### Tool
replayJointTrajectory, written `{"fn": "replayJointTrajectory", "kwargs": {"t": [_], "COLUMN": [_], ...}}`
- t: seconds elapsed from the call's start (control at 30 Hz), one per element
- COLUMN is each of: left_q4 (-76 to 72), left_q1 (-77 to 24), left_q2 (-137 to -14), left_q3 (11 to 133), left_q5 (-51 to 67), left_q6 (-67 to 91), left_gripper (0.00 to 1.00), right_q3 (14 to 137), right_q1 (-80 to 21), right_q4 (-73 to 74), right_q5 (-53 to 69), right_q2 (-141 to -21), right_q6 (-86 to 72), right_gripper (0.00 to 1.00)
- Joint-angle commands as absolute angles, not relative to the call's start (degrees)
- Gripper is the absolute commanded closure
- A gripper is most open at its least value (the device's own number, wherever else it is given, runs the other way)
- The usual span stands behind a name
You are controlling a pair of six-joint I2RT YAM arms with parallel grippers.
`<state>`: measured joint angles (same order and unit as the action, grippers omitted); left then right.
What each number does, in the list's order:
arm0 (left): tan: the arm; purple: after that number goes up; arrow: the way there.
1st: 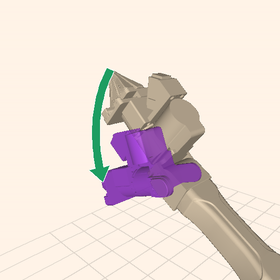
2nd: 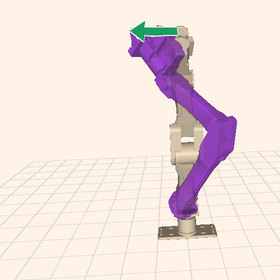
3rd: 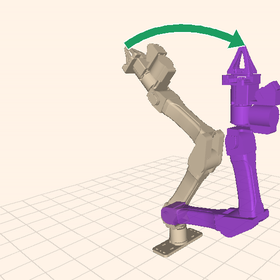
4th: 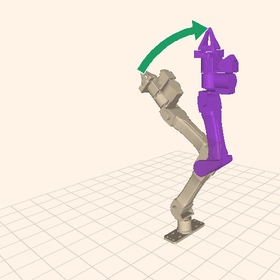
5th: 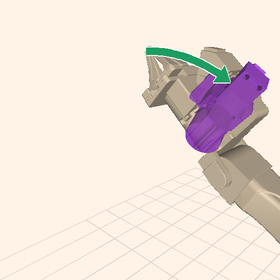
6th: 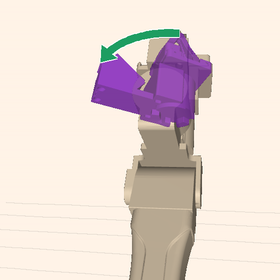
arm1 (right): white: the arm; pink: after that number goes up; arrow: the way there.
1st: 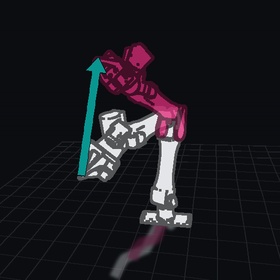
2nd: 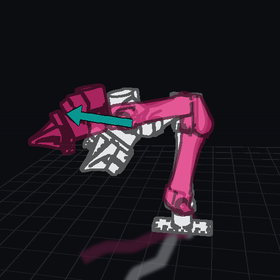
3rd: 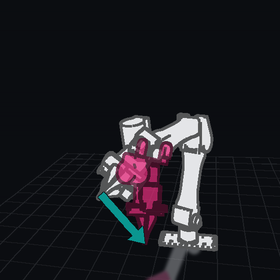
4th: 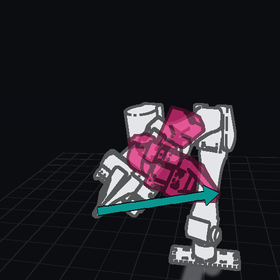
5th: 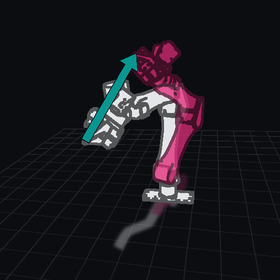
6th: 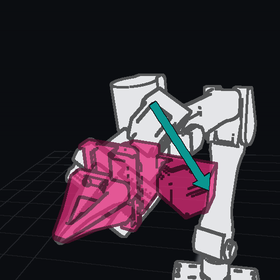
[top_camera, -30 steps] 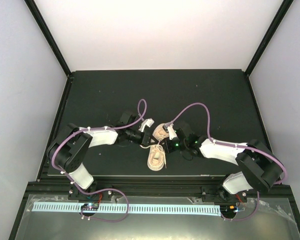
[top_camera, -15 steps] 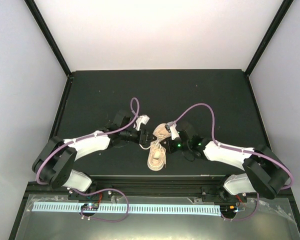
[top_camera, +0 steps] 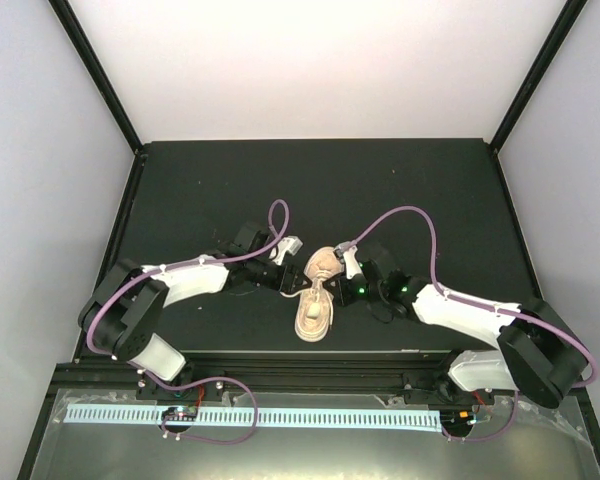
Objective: Tie the shoes
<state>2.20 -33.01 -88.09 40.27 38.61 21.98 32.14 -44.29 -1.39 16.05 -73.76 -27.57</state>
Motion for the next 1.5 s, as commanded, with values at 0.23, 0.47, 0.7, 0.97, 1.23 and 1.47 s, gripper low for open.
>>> {"fn": "replayJointTrajectory", "kwargs": {"t": [0.23, 0.47, 0.7, 0.97, 1.23, 1.47], "left_q4": [2.9, 2.8, 6.5, 6.0, 3.6, 2.7], "left_q1": [-32.6, -31.9, -31.8, -32.0, -32.2, -32.5], "left_q2": [-86.1, -83.4, -87.0, -90.3, -91.5, -91.8], "left_q3": [40.7, 40.1, 41.6, 42.7, 43.6, 43.8], "left_q5": [36.0, 30.6, 30.8, 37.2, 40.9, 42.4], "left_q6": [18.5, 21.4, 20.2, 18.0, 17.1, 16.7], "left_gripper": [0.57, 0.49, 0.5, 0.53, 0.54, 0.54], "right_q3": [32.2, 34.3, 35.9, 37.5, 38.2, 38.0], "right_q1": [-44.5, -44.5, -44.6, -44.5, -44.6, -44.6], "right_q4": [0.7, 1.7, 3.0, 3.6, 3.8, 3.8], "right_q5": [15.8, 17.8, 18.5, 18.5, 18.8, 18.9], "right_q2": [-74.2, -76.1, -76.2, -77.7, -80.9, -81.5], "right_q6": [-27.8, -26.2, -24.8, -24.2, -24.1, -24.3], "right_gripper": [0.98, 0.98, 0.99, 0.98, 0.98, 0.98]}}
